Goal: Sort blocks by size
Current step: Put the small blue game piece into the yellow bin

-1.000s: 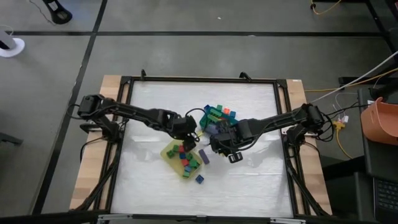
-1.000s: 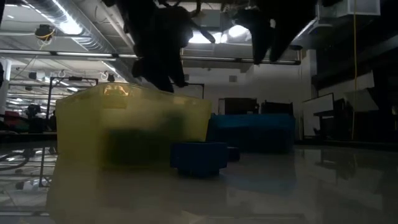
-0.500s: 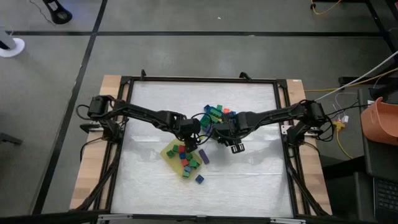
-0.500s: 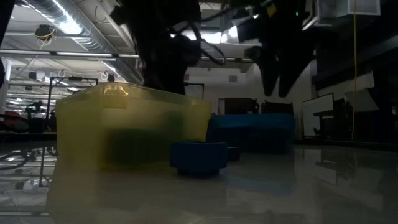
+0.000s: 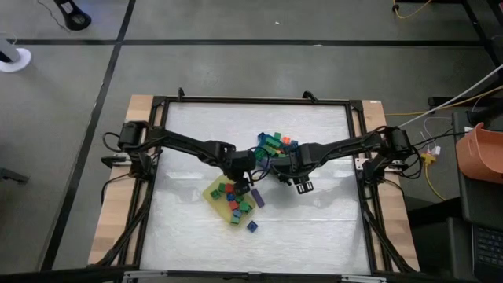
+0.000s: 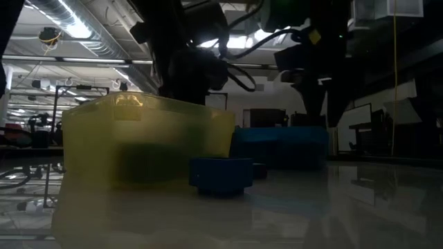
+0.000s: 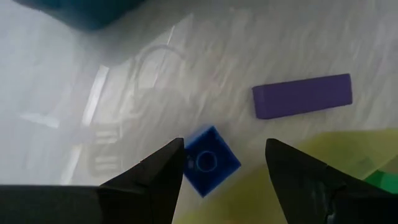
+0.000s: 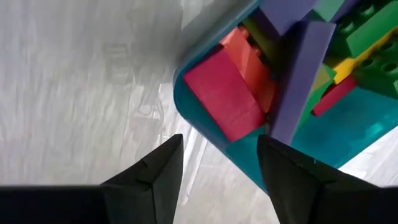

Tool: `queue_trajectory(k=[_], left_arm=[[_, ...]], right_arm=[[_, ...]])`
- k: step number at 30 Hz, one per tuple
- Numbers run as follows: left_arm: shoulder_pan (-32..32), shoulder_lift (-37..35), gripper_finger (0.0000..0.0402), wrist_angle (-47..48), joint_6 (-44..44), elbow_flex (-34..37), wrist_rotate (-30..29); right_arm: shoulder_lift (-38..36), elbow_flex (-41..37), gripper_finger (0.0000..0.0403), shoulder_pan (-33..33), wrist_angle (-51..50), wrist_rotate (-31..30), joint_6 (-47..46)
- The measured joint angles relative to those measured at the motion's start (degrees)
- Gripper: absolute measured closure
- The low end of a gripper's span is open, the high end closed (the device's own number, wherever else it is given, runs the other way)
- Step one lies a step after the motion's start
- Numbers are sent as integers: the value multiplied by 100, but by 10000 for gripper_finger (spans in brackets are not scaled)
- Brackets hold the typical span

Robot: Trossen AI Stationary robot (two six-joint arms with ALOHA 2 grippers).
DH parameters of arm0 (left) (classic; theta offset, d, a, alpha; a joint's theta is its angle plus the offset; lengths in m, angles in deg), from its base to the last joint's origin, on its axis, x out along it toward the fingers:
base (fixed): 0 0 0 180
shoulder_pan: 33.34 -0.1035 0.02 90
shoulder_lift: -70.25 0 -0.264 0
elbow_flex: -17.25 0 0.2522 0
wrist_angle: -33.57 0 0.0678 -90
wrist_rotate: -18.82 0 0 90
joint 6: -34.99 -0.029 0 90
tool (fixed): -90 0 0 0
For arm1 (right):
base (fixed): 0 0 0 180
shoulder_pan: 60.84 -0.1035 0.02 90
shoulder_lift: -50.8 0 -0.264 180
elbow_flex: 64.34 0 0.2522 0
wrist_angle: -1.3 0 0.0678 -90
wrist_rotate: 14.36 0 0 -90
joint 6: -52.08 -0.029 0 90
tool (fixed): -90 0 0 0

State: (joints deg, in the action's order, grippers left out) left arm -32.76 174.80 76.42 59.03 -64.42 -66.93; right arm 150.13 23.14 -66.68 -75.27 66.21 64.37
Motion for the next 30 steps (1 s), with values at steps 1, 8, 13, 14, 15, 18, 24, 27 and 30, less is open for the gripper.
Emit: queue_trajectory(k=[1,8,13,14,15,18,24,27,30], left_arm=[[2,10,190,37,-2,-13,8],[0,36,190,26,-1,-22,201],[0,35,190,40,-1,-23,245],[0,35,190,43,-1,-23,278],[0,35,190,49,1,-23,298],[2,35,190,74,32,-23,376],[55,35,190,225,121,-23,467],[55,35,190,136,103,-23,430],[55,44,190,146,104,-23,276]], right_arm=[[0,0,200,0,34,1,5],[-3,0,200,0,71,1,152],[-24,0,200,0,84,1,162],[-24,0,200,0,84,1,162],[-24,0,200,0,84,1,162],[-24,0,200,0,84,1,162],[-24,0,200,0,81,1,170],[-24,0,200,0,81,1,170],[-24,0,200,-7,81,1,172]])
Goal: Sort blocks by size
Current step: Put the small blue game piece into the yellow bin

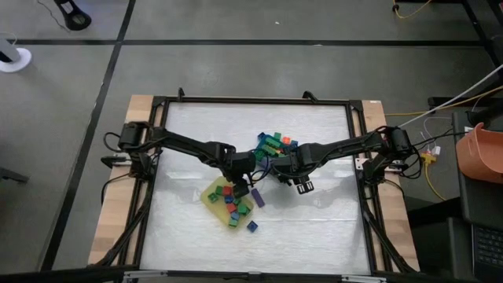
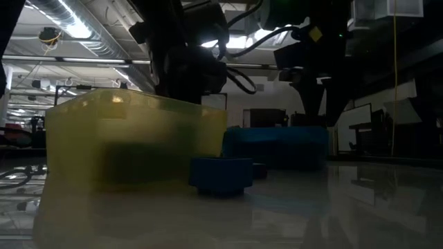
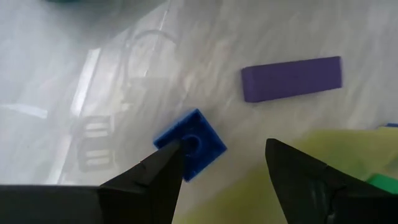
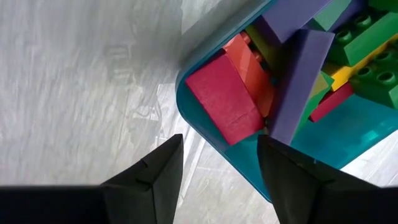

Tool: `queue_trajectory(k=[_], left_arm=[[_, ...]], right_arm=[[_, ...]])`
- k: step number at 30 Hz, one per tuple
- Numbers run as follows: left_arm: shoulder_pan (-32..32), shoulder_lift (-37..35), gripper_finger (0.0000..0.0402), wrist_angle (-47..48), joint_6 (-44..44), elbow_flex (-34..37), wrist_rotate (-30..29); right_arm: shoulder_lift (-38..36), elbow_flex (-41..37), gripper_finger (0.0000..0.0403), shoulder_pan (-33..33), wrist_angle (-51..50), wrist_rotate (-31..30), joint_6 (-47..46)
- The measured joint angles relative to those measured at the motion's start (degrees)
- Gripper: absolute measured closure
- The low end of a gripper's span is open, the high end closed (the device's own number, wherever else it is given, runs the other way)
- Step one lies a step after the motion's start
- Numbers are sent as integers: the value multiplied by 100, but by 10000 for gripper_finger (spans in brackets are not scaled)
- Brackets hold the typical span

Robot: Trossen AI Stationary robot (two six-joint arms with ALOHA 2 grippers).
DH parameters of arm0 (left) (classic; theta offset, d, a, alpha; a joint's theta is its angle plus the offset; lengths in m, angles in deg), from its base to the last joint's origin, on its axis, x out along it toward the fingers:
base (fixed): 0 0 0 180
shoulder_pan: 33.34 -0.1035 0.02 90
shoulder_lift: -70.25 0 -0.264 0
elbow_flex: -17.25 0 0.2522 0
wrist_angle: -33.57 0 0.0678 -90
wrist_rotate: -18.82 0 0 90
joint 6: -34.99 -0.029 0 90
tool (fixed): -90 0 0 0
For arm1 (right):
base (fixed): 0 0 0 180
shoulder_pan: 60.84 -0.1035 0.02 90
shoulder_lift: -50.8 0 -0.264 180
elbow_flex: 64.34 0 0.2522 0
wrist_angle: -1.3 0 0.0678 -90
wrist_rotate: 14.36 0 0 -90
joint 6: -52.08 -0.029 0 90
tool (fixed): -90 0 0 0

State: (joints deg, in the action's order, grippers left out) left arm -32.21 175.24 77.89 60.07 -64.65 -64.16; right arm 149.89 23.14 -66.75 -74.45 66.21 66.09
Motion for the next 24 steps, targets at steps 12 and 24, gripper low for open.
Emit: queue_trajectory(k=[12,24], left_arm=[[-62,527,190,-93,191,-11,-139],[-258,516,190,99,192,-320,6]], right_arm=[[-4,2,200,-4,0,0,5],[-4,3,200,-4,4,1,132]])
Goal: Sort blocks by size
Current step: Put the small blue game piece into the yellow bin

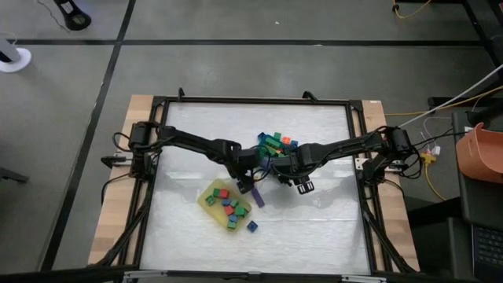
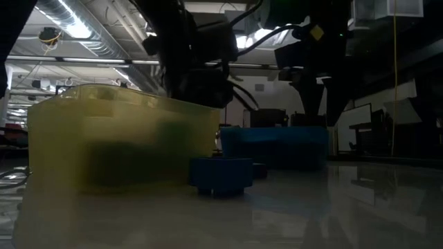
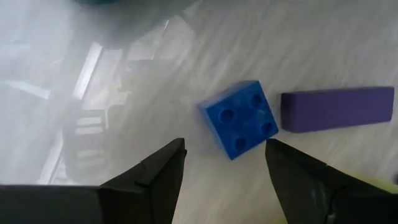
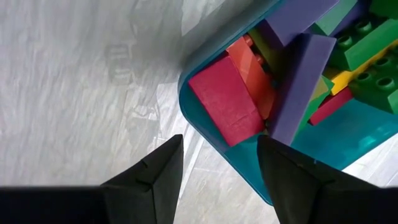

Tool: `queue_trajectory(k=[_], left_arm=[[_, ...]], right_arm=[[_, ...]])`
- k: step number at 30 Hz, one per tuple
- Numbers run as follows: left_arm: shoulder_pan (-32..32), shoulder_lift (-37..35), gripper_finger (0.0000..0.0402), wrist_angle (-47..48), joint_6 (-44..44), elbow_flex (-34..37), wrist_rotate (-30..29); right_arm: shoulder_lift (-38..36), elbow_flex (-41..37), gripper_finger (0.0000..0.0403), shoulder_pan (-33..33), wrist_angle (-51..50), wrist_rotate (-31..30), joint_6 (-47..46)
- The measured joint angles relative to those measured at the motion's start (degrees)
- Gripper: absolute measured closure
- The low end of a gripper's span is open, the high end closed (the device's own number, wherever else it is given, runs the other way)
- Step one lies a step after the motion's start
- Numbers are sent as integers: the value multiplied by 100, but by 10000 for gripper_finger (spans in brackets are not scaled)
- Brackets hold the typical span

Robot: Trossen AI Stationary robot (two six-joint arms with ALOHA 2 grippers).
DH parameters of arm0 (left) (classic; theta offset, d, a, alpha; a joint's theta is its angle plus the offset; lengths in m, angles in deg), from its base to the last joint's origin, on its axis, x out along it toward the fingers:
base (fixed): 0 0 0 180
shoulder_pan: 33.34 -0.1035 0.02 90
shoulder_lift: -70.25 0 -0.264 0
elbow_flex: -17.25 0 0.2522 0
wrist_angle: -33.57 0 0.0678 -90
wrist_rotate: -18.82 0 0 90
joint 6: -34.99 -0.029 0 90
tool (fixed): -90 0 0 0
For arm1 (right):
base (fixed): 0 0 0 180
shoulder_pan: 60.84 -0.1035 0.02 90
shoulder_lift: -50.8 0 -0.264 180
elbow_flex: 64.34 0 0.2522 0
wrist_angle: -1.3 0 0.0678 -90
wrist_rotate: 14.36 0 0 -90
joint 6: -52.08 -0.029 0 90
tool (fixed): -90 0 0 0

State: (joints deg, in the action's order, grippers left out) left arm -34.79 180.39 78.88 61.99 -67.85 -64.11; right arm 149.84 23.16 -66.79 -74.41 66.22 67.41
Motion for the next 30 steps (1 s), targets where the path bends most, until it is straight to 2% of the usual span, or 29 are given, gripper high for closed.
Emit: queue_trajectory(k=[6,18,30], left_arm=[[-95,-20,190,390,-39,-306,4],[84,77,190,71,112,-332,-448],[186,415,190,-98,146,-337,-557]], right_arm=[[0,1,200,-1,-2,1,14],[0,1,200,-2,-6,1,157],[0,1,200,-2,-76,1,157]])
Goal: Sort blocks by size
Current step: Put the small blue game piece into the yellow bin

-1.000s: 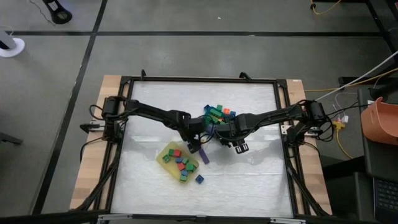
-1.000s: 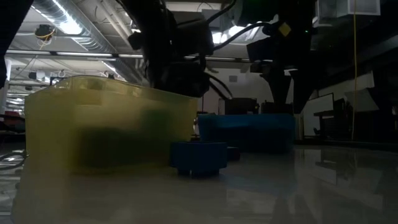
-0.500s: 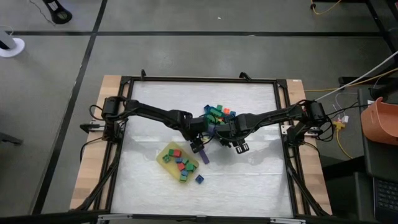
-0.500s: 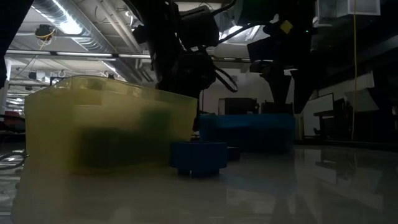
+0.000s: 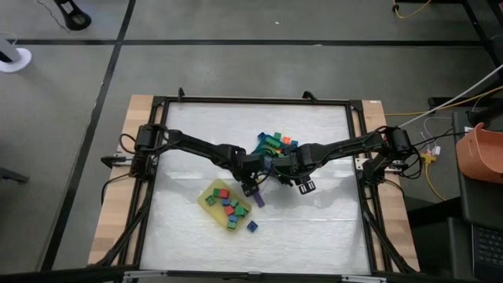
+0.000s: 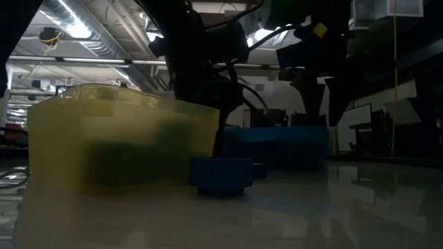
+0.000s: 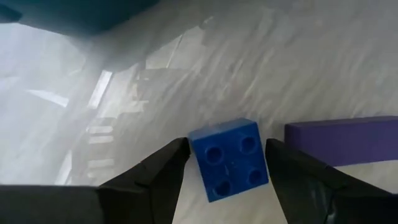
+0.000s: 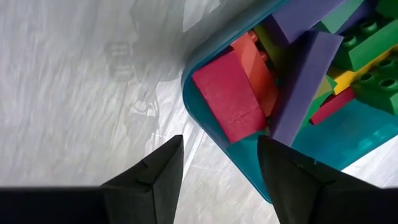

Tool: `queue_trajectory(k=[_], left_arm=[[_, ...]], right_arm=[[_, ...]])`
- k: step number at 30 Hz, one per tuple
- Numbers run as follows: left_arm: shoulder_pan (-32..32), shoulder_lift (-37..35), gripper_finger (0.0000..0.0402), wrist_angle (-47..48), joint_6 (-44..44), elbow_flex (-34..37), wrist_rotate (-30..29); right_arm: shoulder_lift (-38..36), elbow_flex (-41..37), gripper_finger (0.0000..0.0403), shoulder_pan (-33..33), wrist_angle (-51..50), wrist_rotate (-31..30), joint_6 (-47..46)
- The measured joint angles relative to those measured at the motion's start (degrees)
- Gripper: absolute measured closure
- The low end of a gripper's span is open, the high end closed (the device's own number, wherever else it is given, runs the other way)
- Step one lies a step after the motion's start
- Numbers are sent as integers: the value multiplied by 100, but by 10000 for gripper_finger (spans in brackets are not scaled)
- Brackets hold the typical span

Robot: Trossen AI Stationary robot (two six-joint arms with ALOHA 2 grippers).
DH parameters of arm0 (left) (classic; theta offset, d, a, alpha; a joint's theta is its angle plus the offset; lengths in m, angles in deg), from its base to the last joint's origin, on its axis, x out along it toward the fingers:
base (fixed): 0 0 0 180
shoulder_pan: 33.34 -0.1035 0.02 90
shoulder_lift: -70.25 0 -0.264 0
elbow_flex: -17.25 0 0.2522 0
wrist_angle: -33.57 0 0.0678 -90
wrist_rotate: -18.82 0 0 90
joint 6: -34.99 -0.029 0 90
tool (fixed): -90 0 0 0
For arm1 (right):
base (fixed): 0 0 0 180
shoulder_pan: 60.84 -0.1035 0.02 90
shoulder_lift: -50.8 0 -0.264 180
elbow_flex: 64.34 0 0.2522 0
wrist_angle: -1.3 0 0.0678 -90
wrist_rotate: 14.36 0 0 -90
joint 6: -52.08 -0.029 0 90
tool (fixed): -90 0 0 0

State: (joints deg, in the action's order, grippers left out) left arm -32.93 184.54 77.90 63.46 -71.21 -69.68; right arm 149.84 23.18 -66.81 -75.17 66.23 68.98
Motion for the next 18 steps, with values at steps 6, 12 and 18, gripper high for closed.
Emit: queue_trajectory(k=[6,12,18], left_arm=[[-12,36,228,32,-66,-8,-41],[-151,-242,282,114,-59,20,387],[-313,-988,282,463,-95,11,960]], right_arm=[[0,0,200,0,-49,0,-7],[0,0,200,0,-49,-2,-14],[0,95,200,0,-31,1,-342]])
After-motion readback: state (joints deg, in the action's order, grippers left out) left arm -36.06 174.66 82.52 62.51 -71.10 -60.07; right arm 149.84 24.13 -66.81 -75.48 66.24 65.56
